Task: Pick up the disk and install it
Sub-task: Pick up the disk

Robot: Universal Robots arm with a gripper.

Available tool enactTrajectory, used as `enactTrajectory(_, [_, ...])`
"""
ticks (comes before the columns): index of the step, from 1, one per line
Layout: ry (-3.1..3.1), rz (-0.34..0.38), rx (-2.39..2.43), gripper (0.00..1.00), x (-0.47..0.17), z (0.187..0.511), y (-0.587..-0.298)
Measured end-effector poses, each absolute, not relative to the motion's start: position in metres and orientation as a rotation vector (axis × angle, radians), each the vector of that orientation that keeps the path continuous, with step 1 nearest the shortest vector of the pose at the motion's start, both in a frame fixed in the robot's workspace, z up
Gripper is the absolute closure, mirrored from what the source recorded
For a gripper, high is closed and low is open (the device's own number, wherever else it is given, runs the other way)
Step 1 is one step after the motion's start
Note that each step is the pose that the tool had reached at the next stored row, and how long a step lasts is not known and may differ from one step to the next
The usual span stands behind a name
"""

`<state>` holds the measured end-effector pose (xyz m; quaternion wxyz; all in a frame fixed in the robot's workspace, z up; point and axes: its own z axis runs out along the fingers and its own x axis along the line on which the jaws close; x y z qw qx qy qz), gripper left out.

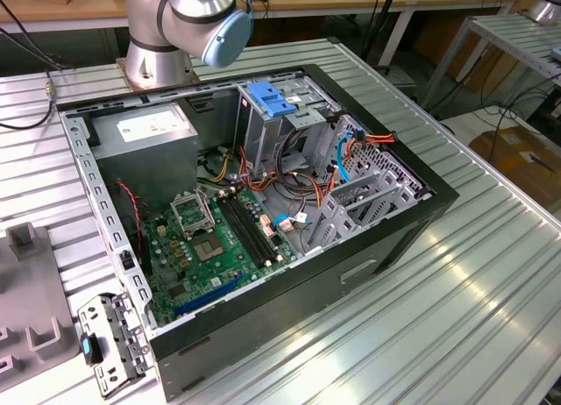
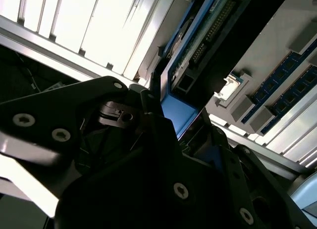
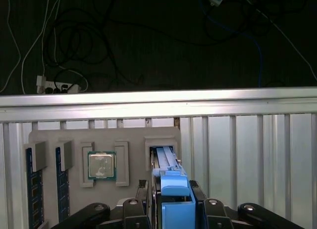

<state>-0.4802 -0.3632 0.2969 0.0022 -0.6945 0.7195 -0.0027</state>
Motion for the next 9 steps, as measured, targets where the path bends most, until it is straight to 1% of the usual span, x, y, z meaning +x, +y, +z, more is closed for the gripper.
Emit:
enactTrajectory(2, [2.257, -0.008, -2.179, 0.57, -0.4801, 0.2970, -0.3632])
enactTrajectory(3, [2.257, -0.008, -2.179, 0.63, -0.4801, 0.2970, -0.3632])
enactTrajectory(9, [2.257, -0.008, -2.179, 0.63, -0.4797, 0.2970, -0.3632])
